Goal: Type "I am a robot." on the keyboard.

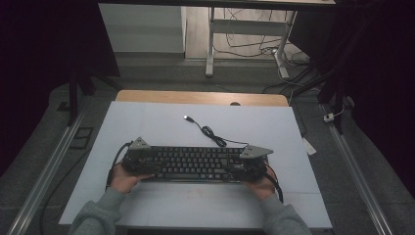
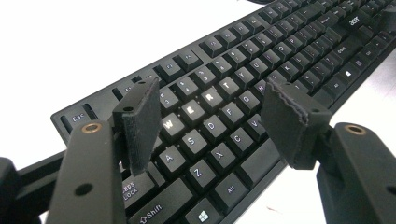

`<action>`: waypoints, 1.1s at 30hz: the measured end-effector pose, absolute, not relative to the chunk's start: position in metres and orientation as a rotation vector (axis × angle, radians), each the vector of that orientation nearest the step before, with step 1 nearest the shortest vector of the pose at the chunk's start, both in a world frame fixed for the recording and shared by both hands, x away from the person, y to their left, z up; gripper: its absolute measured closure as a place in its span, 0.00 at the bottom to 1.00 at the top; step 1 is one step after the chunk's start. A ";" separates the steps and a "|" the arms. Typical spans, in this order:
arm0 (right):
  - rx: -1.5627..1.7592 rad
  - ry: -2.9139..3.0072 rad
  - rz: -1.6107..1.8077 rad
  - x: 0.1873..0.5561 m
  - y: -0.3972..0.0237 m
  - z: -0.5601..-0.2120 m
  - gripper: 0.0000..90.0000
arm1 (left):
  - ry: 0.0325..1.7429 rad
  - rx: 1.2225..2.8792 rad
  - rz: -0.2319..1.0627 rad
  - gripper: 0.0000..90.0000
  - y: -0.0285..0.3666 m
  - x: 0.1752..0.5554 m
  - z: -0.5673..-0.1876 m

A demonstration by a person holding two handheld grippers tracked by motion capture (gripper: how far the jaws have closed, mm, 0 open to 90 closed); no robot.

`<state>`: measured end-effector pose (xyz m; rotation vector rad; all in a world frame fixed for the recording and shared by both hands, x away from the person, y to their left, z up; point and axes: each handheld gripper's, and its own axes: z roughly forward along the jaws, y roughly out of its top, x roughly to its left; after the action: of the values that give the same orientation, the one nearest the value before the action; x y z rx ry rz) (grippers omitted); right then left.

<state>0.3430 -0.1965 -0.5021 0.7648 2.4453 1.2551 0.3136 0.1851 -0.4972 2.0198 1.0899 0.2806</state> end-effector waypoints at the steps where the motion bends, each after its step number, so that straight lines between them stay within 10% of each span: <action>1: 0.765 2.445 1.256 0.343 -0.197 -0.502 0.51 | 1.089 2.022 0.280 0.42 0.185 0.314 -0.497; 33: 0.728 2.505 1.304 0.361 -0.151 -0.486 0.61 | 1.083 2.062 0.285 0.40 0.181 0.315 -0.501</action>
<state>0.3611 -0.1506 -0.4864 0.7275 2.5053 1.3037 0.3145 0.1810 -0.5008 2.0617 1.0829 0.2852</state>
